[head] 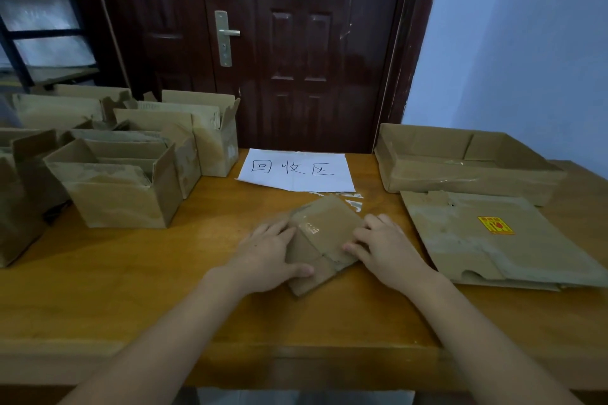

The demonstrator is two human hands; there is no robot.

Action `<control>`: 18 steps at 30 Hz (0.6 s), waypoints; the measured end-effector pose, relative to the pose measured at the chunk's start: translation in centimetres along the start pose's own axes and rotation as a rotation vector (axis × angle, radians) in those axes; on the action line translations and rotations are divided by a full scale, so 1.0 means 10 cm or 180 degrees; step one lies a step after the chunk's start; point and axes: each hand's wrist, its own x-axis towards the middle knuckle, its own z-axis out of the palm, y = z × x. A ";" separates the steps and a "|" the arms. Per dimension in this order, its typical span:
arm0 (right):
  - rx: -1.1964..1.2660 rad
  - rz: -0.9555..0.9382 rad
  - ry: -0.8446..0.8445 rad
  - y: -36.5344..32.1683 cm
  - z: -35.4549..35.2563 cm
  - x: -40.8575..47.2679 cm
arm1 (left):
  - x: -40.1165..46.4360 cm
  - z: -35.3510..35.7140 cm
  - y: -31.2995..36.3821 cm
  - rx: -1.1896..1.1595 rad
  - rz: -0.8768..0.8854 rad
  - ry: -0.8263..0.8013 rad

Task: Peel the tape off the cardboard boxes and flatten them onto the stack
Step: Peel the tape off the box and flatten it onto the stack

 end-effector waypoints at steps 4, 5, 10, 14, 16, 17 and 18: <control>0.0790 -0.0008 -0.0351 0.03 -0.01 0.05 | 0.06 0.03 -0.38 -0.0335 0.0189 0.0050; 0.0828 0.0044 -0.0476 0.04 0.00 0.07 | 0.06 0.03 -0.42 -0.0342 0.0288 0.0016; 0.0474 0.0629 -0.1333 0.13 -0.02 0.18 | 0.06 0.02 -0.42 -0.0159 0.0376 0.0049; 0.0607 0.0668 -0.1353 0.11 -0.01 0.17 | 0.00 0.01 -0.32 -0.0210 0.0273 0.0024; 0.0843 0.0636 -0.1227 0.06 -0.02 0.15 | 0.00 -0.01 -0.27 -0.0294 0.0288 0.0031; 0.0993 0.0649 -0.1127 0.03 -0.04 0.15 | 0.00 -0.01 -0.26 -0.0379 0.0304 0.0034; 0.1129 0.0677 -0.1007 0.00 -0.05 0.14 | 0.00 -0.01 -0.25 -0.0519 0.0308 0.0035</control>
